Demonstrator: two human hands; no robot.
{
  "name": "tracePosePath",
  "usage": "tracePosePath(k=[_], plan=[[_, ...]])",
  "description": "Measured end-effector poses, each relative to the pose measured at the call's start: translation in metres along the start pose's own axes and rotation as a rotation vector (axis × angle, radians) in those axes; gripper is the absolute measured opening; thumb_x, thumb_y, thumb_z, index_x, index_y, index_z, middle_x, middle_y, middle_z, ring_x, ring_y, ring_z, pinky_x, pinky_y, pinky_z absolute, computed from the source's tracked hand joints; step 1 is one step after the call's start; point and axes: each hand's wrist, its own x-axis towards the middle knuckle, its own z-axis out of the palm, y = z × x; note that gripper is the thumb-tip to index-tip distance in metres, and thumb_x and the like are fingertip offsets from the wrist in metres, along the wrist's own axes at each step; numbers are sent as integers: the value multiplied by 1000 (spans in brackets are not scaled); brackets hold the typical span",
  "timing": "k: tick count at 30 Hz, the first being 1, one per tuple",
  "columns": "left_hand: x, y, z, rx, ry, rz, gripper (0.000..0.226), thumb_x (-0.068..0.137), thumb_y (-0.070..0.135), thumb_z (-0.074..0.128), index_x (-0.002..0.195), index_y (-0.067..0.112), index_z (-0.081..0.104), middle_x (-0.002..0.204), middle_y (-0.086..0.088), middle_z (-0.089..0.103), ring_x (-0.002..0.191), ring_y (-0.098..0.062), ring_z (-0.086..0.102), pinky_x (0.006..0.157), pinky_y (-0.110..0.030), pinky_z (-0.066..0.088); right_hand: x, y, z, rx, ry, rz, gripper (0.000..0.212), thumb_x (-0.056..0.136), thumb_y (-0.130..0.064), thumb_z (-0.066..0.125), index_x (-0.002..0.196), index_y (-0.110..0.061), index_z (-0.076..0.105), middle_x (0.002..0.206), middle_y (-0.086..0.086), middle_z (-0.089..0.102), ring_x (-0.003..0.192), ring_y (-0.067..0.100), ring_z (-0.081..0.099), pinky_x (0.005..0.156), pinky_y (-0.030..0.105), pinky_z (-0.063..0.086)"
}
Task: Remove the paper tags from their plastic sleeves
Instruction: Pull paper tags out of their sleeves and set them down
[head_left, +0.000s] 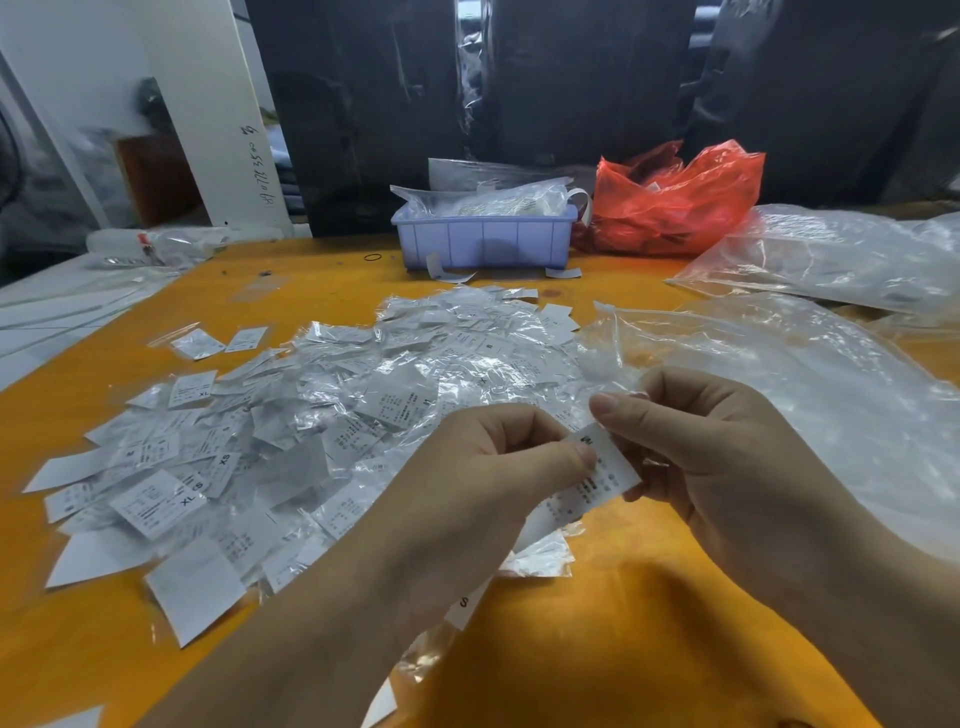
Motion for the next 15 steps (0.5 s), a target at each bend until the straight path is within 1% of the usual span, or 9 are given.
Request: tracePosePath(k=[2, 4, 9, 11, 12, 15], plan=[[1, 0, -2, 0, 52, 0, 17, 73, 35, 66, 71, 19, 70, 72, 3, 68, 70, -8, 61, 69, -26, 46, 0, 0, 1, 1, -27, 1, 23, 55, -39, 76, 57, -18, 67, 65, 12, 60, 58, 18, 54, 49, 23, 47], [2, 0, -3, 5, 92, 1, 19, 72, 37, 66, 71, 18, 70, 71, 3, 67, 68, -8, 60, 69, -26, 44, 0, 1, 1, 7, -46, 3, 22, 54, -38, 77, 59, -17, 69, 63, 11, 59, 55, 15, 54, 50, 23, 48], [2, 1, -3, 11, 138, -9, 21, 74, 37, 69, 72, 16, 70, 71, 3, 67, 68, -8, 61, 65, -20, 44, 0, 1, 0, 19, -75, 5, 22, 54, -35, 77, 64, -16, 72, 64, 9, 61, 54, 14, 55, 50, 24, 49], [2, 1, -4, 8, 158, -18, 19, 83, 30, 72, 72, 15, 70, 69, 3, 67, 66, -8, 60, 63, -19, 44, 0, 1, 0, 19, -79, 11, 24, 54, -35, 77, 65, -15, 72, 66, 10, 63, 54, 14, 55, 50, 23, 49], [2, 0, -4, 8, 161, -25, 18, 86, 26, 70, 72, 15, 69, 68, 4, 67, 64, -8, 60, 62, -18, 43, 0, 1, 0, 25, -76, 14, 24, 54, -36, 77, 64, -15, 72, 66, 11, 63, 54, 14, 55, 50, 23, 49], [2, 2, -2, -6, 111, -60, 19, 87, 20, 69, 68, 17, 69, 66, 5, 67, 61, -5, 60, 56, -14, 44, 0, 0, 0, 37, -68, 8, 23, 56, -38, 76, 61, -16, 69, 65, 8, 61, 56, 16, 55, 50, 23, 48]])
